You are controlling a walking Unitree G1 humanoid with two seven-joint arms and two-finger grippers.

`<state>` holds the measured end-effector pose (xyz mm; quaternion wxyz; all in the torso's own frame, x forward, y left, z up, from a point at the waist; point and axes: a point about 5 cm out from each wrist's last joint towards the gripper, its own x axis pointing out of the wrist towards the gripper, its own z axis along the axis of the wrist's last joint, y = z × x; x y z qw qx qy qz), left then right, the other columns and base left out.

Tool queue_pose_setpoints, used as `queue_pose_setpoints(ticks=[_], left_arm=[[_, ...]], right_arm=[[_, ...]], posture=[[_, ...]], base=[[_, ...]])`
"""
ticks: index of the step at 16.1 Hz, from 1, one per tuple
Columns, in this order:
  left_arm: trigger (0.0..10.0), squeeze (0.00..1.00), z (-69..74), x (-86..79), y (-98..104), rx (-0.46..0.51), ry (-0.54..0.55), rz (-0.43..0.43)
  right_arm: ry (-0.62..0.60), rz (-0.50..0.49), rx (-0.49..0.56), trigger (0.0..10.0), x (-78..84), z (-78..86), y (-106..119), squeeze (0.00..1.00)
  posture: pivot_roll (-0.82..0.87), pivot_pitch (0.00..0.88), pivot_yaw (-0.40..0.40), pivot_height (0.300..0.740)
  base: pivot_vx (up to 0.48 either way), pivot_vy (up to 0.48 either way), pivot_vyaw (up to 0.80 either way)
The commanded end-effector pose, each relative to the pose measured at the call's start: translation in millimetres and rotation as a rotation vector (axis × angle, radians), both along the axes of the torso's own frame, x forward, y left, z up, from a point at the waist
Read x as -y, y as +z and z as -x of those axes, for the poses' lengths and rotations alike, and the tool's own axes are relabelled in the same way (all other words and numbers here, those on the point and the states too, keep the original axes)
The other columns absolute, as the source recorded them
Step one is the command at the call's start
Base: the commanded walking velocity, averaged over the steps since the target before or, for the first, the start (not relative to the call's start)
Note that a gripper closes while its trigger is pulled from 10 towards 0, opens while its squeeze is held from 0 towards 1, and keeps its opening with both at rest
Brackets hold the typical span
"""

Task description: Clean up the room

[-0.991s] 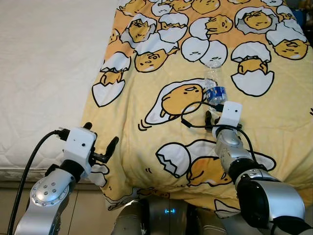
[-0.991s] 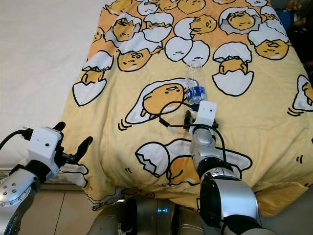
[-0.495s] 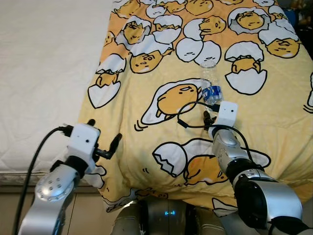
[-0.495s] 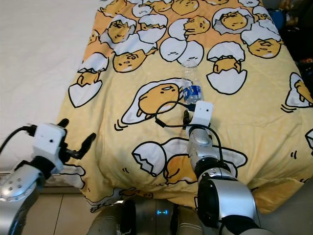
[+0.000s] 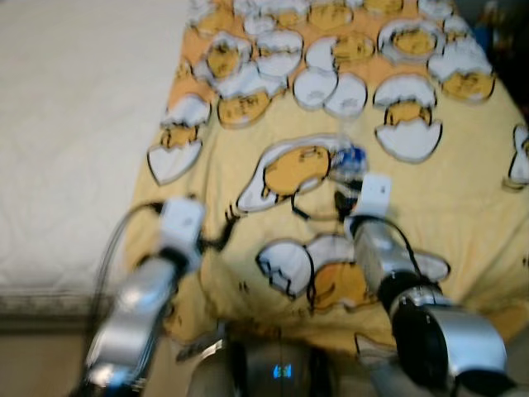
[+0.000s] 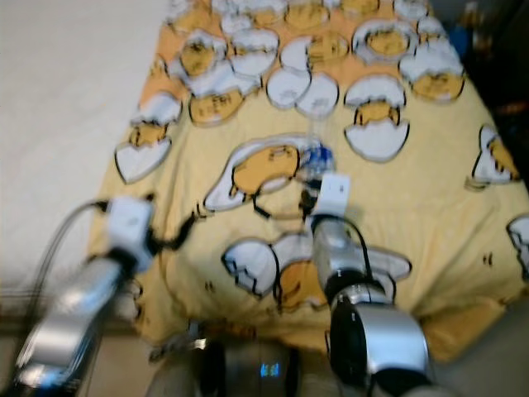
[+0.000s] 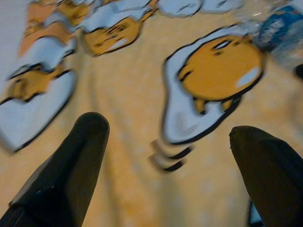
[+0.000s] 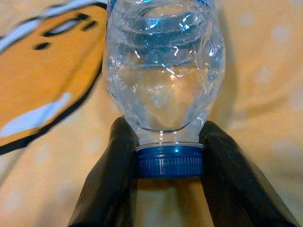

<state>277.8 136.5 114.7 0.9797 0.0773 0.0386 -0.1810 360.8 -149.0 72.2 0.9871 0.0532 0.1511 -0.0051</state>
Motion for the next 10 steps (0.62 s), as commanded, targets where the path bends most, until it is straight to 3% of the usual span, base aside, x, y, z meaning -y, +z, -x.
queue_pose_setpoints(ticks=[1,3,4,7,8,9,10], left_arm=[[10.0,0.0,-6.1,2.6,-5,0.004,0.02,-0.007],[10.0,0.0,-15.8,4.9,-8,0.01,0.071,0.03],[10.0,0.0,-20.2,10.5,-12,0.005,0.071,0.042],[10.0,0.0,-28.4,19.8,-17,0.002,0.033,0.04],[10.0,0.0,-32.8,20.5,-18,0.02,0.03,0.03],[10.0,0.0,-34.3,9.4,-1,0.127,0.091,0.064],[10.0,0.0,-32.1,0.3,21,0.224,0.119,0.082]], right_arm=[[0.02,0.04,0.068,0.0,10.1,-5.0,12,0.0],[0.022,0.087,0.149,0.0,25.9,-11.2,29,0.0],[-0.004,0.109,0.229,0.0,38.8,-15.9,46,0.0],[-0.061,0.15,0.397,0.0,55.6,-17.5,75,0.0],[-0.081,0.182,0.463,0.0,61.3,-9.4,77,0.0],[-0.1,0.219,0.501,0.0,64.5,7.3,70,0.0],[-0.118,0.284,0.517,0.0,69.9,34.4,59,0.0]], posture=[[0.09,0.033,0.004,0.74],[0.08,0.0,-0.017,0.74],[0.05,0.0,-0.025,0.74],[0.0,0.0,-0.018,0.74],[-0.02,0.0,-0.012,0.74],[-0.03,0.0,-0.008,0.74],[-0.03,0.0,-0.014,0.74]], base=[[0.0,0.0,0.0],[0.0,0.0,0.0],[0.0,0.0,0.0],[0.0,0.0,0.0],[0.0,0.0,0.0],[0.0,0.0,0.0],[0.0,0.0,0.0]])
